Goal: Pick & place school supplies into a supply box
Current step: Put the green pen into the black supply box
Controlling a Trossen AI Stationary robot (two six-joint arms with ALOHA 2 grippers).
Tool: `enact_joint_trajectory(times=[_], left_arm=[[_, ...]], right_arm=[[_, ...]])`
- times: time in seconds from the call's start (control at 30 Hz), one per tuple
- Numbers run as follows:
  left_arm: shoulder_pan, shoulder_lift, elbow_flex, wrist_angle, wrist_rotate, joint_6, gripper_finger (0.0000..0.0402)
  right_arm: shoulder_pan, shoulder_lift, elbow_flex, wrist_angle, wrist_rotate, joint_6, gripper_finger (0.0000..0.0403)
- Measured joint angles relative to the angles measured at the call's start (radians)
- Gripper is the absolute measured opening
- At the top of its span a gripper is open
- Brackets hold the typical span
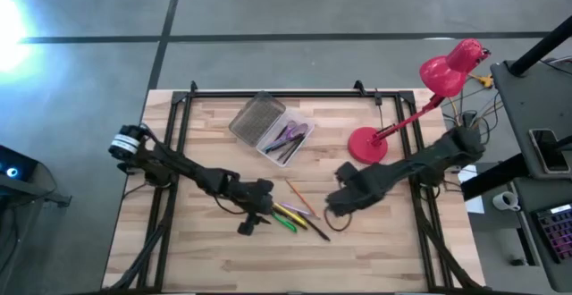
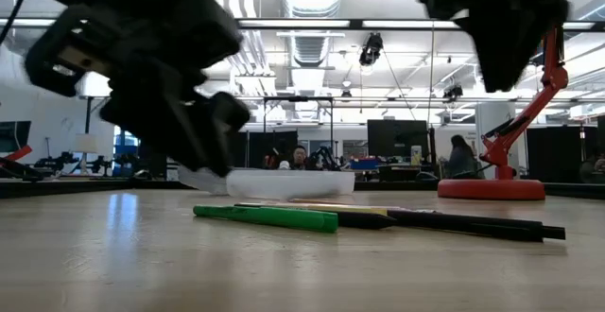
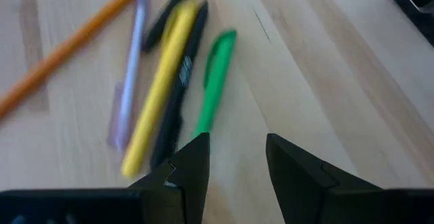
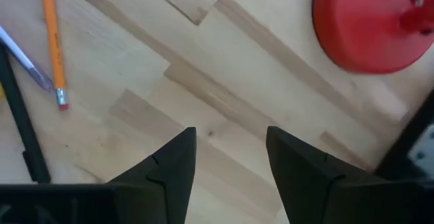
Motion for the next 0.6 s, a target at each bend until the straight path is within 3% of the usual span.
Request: enact_joint_trajectory(times=[0.17, 0.4, 0.6], left_arm=[[0.001, 0.084, 0.109, -0.024, -0.015, 0.052, 0.0130], [-0.003, 0.193, 0.274, -0.284, -0.015, 0.090, 0.0130], [-0.012, 0.226, 0.282, -0.292, -0.025, 0.140, 0.0130]], right_arm=[[0.037, -0.093, -0.122, 0.093, 0.023, 0.091, 0.0171], [0.048, -0.098, -0.155, 0.103, 0.027, 0.070, 0.0171], [0.047, -0.089, -0.172, 0.104, 0.047, 0.036, 0.0171]])
